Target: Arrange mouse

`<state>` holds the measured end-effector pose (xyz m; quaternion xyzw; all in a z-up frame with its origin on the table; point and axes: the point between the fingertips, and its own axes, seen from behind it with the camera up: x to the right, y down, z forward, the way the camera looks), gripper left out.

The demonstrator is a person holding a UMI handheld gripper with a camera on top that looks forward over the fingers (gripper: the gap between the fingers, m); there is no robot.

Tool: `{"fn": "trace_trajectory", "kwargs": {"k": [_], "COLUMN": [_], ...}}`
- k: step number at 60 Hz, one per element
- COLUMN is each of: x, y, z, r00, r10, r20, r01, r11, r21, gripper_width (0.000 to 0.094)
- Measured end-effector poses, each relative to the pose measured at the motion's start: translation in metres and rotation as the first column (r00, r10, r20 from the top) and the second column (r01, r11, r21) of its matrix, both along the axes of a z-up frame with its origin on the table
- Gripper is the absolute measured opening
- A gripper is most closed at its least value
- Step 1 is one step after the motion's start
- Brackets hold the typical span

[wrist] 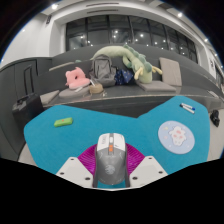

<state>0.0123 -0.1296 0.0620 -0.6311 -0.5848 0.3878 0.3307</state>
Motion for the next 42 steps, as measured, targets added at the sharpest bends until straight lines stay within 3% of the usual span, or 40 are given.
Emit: {"fn": "trace_trajectory", "kwargs": {"k": [6,16,22,28,38,42], "x": [-0.010,-0.044,-0.063,-0.070,-0.073,-0.076], "y": [0.038,0.152,0.226,0.267,0.291,0.293], "z": [0.056,0.097,0.067,-0.001,-0.081,-0.086], "r00": [0.996,0.982,0.973,0.969,0.960,0.965], "r10": [-0.017,-0.129,-0.212,-0.245,-0.240,-0.233], "r20": [-0.088,-0.139,-0.089,0.010,0.145,0.124], "r01": [0.020,0.142,0.220,0.245,0.238,0.232], "r11": [0.999,0.987,0.971,0.969,0.971,0.972], "r21": [0.034,0.082,0.096,0.041,0.035,0.021], "gripper_width": [0.0356,0.0356,0.0355,0.0363,0.0378,0.0430]}}
